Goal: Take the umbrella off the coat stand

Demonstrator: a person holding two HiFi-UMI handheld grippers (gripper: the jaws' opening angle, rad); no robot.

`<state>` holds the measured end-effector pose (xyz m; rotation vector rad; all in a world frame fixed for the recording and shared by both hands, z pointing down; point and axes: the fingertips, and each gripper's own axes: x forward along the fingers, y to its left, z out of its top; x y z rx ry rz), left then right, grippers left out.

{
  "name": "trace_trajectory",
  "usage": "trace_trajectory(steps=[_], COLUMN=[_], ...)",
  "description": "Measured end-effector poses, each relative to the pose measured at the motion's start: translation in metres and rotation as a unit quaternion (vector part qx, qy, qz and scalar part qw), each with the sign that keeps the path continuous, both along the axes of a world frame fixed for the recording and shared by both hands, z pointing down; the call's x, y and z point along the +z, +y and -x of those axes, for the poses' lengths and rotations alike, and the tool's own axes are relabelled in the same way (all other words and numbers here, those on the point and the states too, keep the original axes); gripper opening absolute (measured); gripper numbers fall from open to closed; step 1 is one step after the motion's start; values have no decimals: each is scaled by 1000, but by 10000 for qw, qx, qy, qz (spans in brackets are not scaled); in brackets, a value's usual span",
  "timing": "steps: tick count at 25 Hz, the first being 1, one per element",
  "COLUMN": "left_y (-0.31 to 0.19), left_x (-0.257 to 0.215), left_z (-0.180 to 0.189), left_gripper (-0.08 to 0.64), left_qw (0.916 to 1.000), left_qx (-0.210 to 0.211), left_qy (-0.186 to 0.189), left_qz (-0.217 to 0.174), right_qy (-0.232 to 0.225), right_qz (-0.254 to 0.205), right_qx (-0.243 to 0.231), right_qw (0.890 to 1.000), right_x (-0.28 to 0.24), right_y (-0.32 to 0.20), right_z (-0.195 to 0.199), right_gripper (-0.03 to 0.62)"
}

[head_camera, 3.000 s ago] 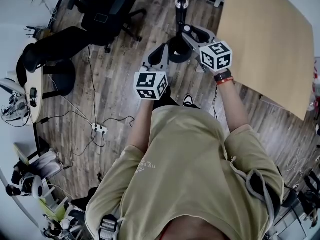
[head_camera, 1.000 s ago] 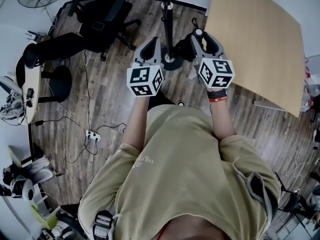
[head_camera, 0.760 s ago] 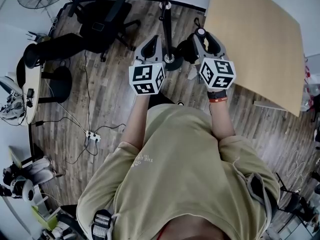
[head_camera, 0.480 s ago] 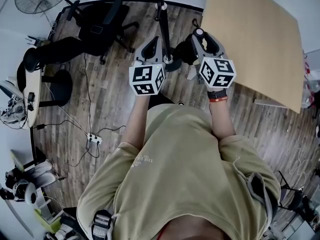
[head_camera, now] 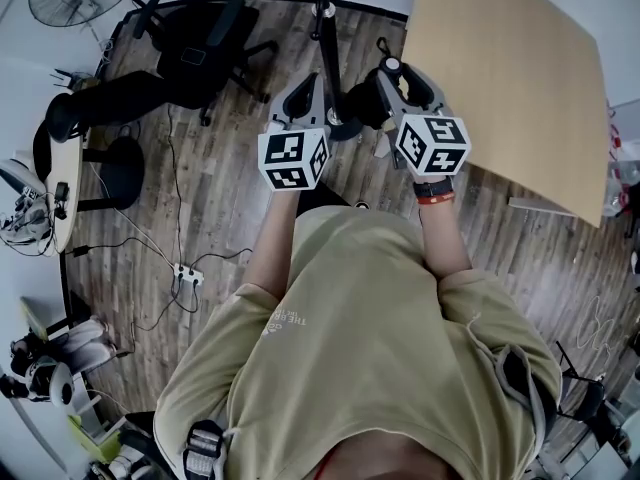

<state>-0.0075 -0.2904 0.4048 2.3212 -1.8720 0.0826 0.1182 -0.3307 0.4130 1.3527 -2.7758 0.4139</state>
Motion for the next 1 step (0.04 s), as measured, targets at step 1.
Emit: trace_trajectory(steps=[1], left_y=[0], left_x=[1], left_z=[1], left_gripper=[23], left_qw=[10000], left_qx=[-6], left_qy=[4], left_qz=[8], right_qy=[-15], right_qz=[9], right_qx=[-22], right_qw=[10000], right_x=[0], right_y=[0], right_z=[2], right_gripper=[193])
